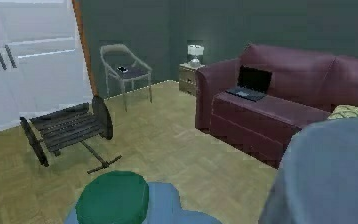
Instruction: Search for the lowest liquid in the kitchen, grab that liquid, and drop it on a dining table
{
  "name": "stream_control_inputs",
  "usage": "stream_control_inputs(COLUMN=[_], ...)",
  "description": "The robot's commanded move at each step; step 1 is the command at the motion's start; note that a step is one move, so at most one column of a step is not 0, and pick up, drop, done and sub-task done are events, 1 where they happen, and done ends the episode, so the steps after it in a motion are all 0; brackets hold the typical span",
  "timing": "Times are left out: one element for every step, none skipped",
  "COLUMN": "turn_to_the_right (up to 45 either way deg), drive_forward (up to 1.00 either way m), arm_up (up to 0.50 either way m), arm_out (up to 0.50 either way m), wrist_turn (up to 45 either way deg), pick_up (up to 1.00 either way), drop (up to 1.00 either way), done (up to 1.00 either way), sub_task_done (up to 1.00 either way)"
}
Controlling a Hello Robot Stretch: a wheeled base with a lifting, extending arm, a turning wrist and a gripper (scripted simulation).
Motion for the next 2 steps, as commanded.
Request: stream_control_inputs(turn_to_the_right=[0.0,45.0], drive_forward=[0.3,0.0], arm_up=[0.0,0.0], arm_out=[0.0,0.0], wrist_turn=[0.0,0.0], pick_up=[0.0,0.0], drop=[0.0,0.0], done=[0.0,0.0], sub_task_done=[0.0,0.0])
